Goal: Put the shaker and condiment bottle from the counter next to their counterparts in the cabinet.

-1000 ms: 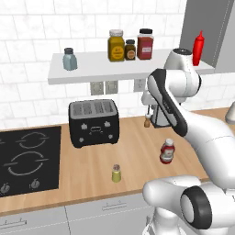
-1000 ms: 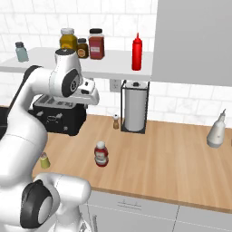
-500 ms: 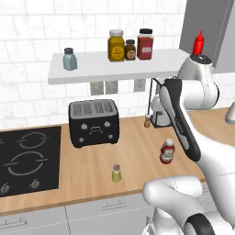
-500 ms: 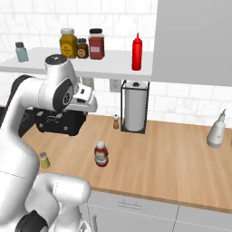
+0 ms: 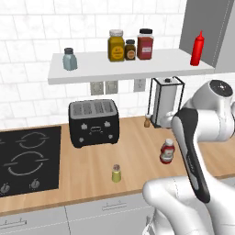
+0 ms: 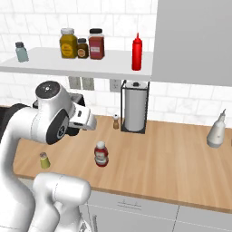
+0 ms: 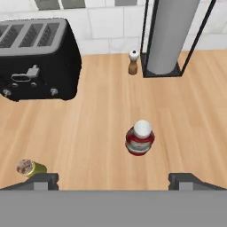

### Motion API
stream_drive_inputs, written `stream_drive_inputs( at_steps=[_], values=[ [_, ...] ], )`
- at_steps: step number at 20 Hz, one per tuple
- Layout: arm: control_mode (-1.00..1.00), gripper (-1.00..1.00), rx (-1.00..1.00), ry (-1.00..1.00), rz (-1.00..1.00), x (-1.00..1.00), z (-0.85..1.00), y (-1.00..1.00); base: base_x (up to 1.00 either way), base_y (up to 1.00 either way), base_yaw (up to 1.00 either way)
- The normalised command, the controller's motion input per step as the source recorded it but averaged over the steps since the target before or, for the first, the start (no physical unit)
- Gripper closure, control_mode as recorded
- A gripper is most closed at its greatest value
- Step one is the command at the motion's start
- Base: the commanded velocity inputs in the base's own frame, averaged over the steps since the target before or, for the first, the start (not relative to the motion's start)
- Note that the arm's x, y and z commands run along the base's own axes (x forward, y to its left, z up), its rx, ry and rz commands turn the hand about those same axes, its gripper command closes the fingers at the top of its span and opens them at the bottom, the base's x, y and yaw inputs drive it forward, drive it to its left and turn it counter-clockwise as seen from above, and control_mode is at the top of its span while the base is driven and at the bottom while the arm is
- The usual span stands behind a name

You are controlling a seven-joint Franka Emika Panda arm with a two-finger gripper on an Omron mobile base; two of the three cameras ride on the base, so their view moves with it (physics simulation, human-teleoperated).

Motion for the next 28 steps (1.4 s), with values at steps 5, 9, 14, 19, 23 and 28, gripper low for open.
stream_drive_inputs(
  at_steps=[5, 9, 14, 19, 23, 28],
  values=[
    [-1.00, -1.00, 0.00, -0.02, 0.00, -0.04, 0.00, 0.00, 0.00, 0.00, 0.00],
    [-1.00, -1.00, -0.05, -0.12, 0.00, -0.04, 0.00, 0.00, 0.00, 0.00, 0.00],
    [-1.00, -1.00, -0.10, 0.00, -0.06, -0.05, -0.05, 0.00, 0.00, 0.00, 0.00],
    [-1.00, -1.00, -0.01, 0.00, -0.22, -0.25, -0.15, 0.00, 0.00, 0.00, 0.00],
    [-1.00, -1.00, 0.00, 0.00, -0.30, -0.24, -0.12, 0.08, 0.00, 0.00, 0.00],
    [-1.00, -1.00, 0.02, 0.01, -0.27, -0.06, -0.08, 0.05, 0.00, 0.00, 0.00]
  ],
)
